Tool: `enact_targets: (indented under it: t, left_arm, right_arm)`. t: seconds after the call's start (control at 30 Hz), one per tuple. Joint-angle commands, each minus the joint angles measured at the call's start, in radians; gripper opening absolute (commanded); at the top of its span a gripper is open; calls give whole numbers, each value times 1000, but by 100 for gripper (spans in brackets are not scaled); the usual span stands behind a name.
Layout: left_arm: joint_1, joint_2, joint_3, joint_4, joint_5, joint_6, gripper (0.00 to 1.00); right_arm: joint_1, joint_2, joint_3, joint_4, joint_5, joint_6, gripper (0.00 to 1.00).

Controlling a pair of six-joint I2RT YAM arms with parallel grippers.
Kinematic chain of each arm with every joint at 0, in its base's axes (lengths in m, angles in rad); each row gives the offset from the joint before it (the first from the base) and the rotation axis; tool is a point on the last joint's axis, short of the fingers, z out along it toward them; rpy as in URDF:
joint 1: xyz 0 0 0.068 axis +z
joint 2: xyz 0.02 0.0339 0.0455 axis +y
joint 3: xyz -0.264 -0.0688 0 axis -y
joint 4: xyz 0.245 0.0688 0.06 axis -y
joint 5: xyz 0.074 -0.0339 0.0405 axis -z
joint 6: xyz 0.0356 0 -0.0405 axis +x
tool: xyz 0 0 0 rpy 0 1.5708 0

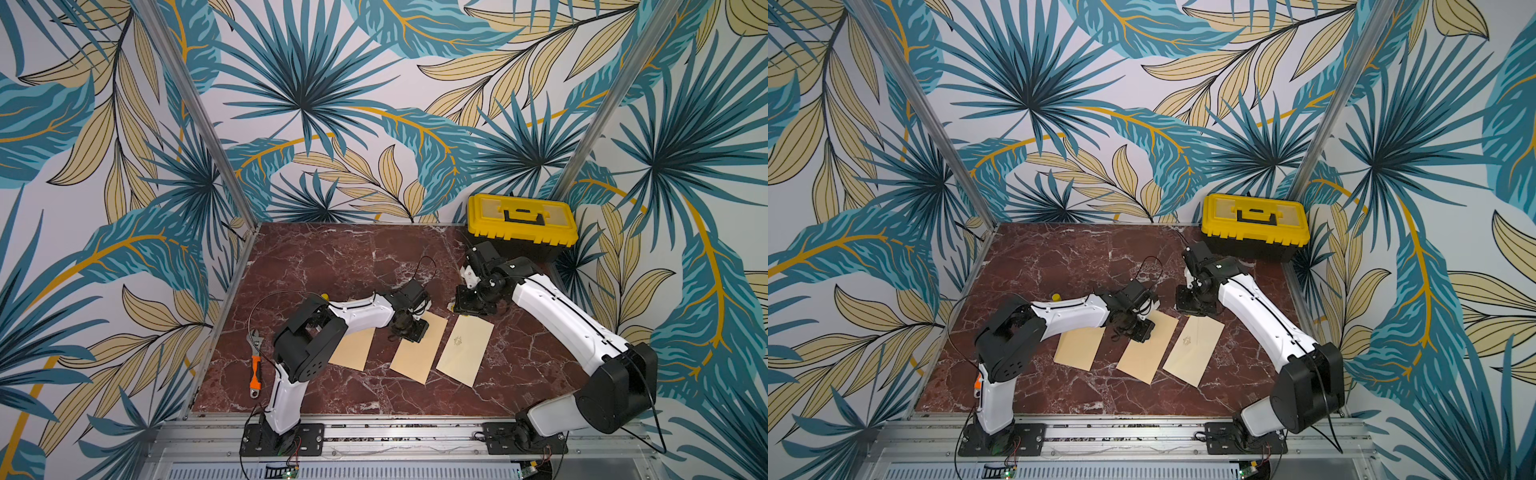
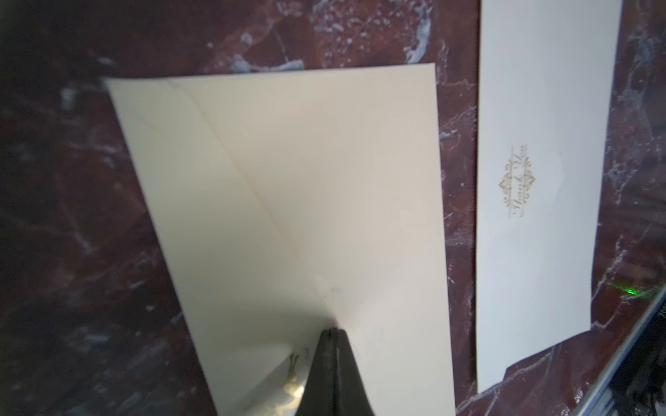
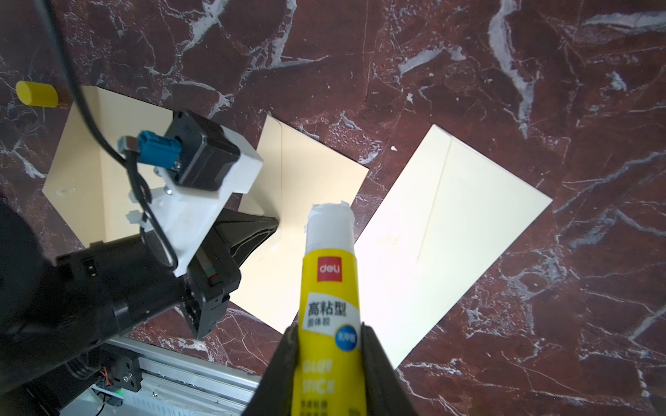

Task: Seal the envelope with a glue stick
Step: Seal the envelope at the center of the board.

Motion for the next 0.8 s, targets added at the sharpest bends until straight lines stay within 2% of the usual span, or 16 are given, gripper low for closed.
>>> enact_targets:
  t: [0.0,0.17,0.43,0.77]
  left_arm:
    - [-10,52,-39,12,-12,7,4]
    - [-9,-1,-55,4,-35,12,4]
    - [6,-73,19,-41,-38,24,4]
    - [28,-40,65,-32,-14,11,4]
  right_arm:
    - [-4,-28,-6,-29,0,-6,0]
    - [-4,-34,-5,-33,4,-9,0]
    - [-5,-39,3,-34,11,-8,0]
    - [-5,-41,-5,-32,6,-4,0]
